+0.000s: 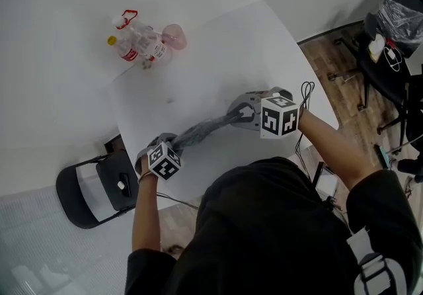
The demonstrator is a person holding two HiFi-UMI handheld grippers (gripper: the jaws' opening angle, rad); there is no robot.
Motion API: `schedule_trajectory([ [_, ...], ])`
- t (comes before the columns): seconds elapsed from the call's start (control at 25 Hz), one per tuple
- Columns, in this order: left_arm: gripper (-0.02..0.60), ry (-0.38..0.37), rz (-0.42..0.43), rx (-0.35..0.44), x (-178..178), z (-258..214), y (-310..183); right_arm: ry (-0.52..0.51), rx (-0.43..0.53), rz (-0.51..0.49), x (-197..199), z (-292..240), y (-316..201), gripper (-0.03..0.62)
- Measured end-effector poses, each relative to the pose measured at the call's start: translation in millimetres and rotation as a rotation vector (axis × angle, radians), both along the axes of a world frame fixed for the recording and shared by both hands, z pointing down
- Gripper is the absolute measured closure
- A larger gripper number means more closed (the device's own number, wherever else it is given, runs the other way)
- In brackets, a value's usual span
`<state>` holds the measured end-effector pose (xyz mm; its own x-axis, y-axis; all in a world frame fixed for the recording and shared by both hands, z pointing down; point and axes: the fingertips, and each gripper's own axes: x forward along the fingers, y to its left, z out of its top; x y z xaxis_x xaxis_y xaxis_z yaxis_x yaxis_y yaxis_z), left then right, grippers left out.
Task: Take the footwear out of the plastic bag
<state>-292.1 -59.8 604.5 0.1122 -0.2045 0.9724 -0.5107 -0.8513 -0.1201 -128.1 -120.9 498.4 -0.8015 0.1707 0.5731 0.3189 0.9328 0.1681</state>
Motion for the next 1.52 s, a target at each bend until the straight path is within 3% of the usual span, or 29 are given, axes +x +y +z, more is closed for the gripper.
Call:
schedule_trajectory([
  [1.52,0.465,-0.009,0.001,0.012,-0.8,3.3,1.5,0.057,0.014,-0.016,0.8,5.3,5.0,0.514],
])
